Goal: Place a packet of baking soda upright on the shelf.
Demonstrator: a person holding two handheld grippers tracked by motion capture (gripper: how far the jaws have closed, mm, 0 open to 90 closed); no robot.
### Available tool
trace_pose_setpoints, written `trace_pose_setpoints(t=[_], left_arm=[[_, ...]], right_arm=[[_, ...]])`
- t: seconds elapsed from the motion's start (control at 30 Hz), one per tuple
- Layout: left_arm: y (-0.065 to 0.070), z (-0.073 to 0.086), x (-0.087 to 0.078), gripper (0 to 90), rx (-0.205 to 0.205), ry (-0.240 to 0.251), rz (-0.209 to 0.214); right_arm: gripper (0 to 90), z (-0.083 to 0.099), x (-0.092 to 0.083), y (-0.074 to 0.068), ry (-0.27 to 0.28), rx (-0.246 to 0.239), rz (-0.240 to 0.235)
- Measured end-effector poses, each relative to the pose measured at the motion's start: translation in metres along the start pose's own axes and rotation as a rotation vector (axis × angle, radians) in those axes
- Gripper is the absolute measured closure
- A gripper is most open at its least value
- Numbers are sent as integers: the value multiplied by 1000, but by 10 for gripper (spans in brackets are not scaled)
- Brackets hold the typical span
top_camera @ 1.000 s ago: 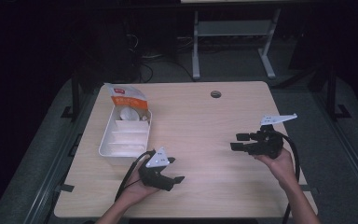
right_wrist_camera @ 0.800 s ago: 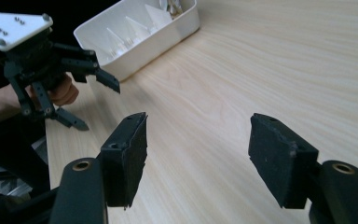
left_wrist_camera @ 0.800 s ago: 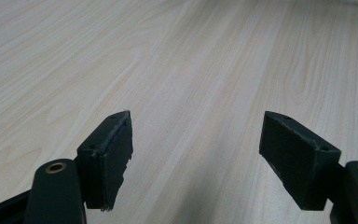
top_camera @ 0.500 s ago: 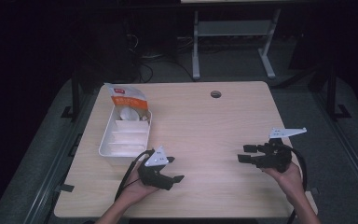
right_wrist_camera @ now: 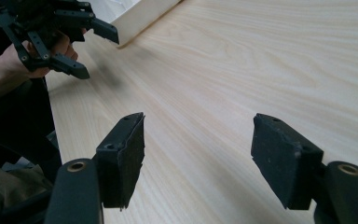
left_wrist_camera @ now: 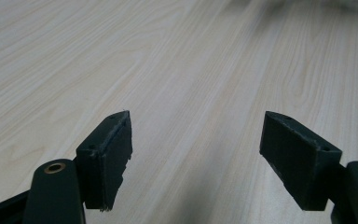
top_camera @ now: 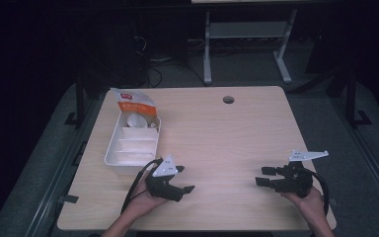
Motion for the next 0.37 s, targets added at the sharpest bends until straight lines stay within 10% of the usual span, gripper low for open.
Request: trace_pose_setpoints(t=[0.37], left_arm=[[1,0,1,250,4,-3,13]], right_arm=[[323,7,10,-10,-20,-9,-7]])
Point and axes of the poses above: each handheld gripper's, and its own axes: x roughly forward along the jaws, z roughly out of its underside, y roughly to its right, the point moved 4 cm from there along x, roughly forward along the jaws, and after that the axes turned 11 degrees about -x, right-handed, at the moved point
